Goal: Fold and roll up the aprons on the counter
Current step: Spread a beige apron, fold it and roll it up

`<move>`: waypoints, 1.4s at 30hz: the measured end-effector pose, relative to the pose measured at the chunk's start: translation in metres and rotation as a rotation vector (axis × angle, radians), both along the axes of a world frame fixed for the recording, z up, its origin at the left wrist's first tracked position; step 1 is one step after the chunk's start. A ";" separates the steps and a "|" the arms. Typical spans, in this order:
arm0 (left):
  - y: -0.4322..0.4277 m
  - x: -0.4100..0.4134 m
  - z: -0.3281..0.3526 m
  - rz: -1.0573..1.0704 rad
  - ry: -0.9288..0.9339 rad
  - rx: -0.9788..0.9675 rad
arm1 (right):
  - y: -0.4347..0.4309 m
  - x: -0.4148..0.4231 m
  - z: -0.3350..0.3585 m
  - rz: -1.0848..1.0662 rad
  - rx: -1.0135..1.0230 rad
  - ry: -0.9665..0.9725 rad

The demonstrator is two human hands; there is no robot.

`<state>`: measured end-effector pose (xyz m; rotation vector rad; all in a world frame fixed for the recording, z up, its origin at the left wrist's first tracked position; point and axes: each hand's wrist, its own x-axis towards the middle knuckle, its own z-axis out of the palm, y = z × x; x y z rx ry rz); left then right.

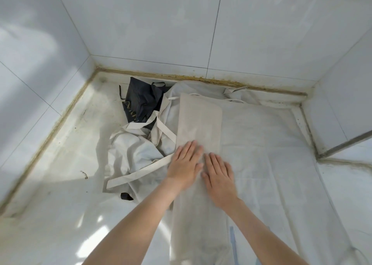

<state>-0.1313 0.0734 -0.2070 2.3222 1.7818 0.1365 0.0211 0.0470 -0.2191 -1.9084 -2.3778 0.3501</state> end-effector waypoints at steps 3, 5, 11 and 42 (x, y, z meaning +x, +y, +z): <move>-0.004 -0.008 -0.014 -0.016 0.066 -0.059 | -0.001 0.023 -0.002 -0.021 -0.073 -0.049; -0.003 -0.003 -0.013 0.010 0.073 -0.068 | 0.001 0.042 -0.005 -0.050 -0.020 -0.018; -0.012 0.033 0.004 0.042 0.082 -0.088 | 0.006 0.089 -0.001 -0.397 0.039 0.100; -0.015 0.147 0.011 -0.016 0.039 -0.485 | -0.010 0.203 0.084 -0.393 -0.566 0.655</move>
